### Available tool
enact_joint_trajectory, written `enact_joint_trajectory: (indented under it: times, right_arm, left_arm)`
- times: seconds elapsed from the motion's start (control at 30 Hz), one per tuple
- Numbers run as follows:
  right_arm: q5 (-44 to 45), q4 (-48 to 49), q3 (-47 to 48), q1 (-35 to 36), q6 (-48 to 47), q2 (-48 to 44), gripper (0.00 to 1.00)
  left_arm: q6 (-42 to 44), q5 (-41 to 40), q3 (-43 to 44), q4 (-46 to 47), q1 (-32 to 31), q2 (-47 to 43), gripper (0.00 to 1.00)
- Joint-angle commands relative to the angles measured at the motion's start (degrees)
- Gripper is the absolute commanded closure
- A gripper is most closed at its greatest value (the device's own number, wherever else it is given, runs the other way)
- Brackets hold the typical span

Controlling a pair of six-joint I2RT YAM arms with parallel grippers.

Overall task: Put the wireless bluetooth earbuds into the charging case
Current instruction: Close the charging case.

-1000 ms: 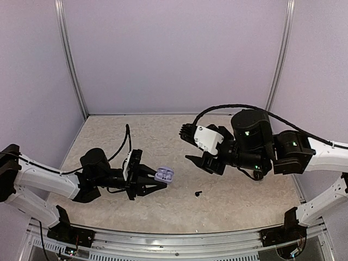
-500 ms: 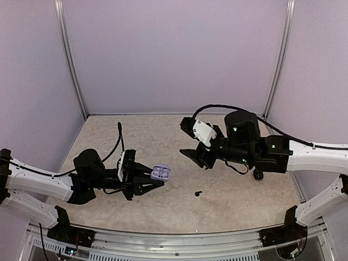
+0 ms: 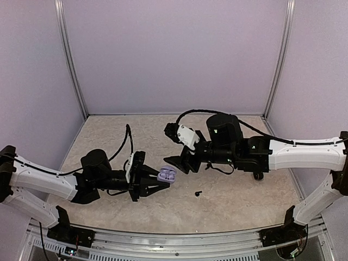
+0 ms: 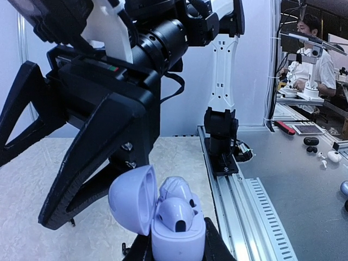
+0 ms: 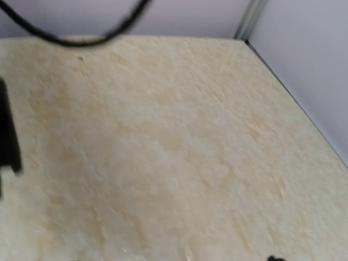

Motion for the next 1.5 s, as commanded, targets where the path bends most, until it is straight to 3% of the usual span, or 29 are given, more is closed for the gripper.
enact_joint_trajectory:
  times: [0.0,0.37,0.9,1.47]
  right_arm:
    - [-3.65,2.35,2.47,-0.31,0.97,1.12,0.25]
    - [-3.61,1.95,2.89,2.04,-0.55,2.37,0.22]
    - [4.29,1.79,3.75,7.66,-5.35,3.75,0.22]
    - [4.41,1.66,3.04,8.94,-5.25,1.98,0.20]
  left_arm:
    - [-1.64,-1.21,1.74,2.18,-0.26,1.74,1.00]
    - [-4.39,-2.76,2.32,2.35,0.88,2.91,1.00]
    - [-8.79,-4.73,2.02,3.59,3.39,3.77,1.00]
    - [-10.14,-9.21,1.40,2.96,5.30,3.12,1.00]
